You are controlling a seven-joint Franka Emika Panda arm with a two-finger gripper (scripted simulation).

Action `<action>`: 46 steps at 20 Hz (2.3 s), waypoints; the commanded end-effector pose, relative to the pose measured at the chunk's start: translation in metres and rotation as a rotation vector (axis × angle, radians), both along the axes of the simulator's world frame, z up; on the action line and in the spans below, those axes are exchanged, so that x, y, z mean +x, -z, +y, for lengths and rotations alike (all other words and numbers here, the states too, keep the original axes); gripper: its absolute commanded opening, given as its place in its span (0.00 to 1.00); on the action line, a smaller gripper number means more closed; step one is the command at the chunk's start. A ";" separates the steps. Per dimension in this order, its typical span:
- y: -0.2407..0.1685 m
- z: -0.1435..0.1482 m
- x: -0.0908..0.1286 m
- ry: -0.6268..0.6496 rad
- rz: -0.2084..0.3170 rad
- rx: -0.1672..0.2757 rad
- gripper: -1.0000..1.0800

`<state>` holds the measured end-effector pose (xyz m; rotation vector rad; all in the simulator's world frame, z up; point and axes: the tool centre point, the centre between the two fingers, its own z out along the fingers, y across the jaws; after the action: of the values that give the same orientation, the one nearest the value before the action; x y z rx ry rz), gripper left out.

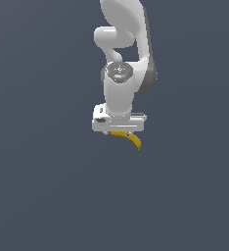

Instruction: Pick up the object and move it to a goal position.

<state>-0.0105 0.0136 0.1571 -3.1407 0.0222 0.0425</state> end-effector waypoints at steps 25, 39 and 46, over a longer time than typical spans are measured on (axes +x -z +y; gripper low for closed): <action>0.021 0.009 -0.012 -0.151 0.016 0.016 0.96; 0.063 0.033 -0.044 -0.618 -0.004 0.005 0.96; 0.079 0.047 -0.060 -0.822 -0.016 0.008 0.96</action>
<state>-0.0674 0.0578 0.0809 -2.9155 -1.1764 0.0207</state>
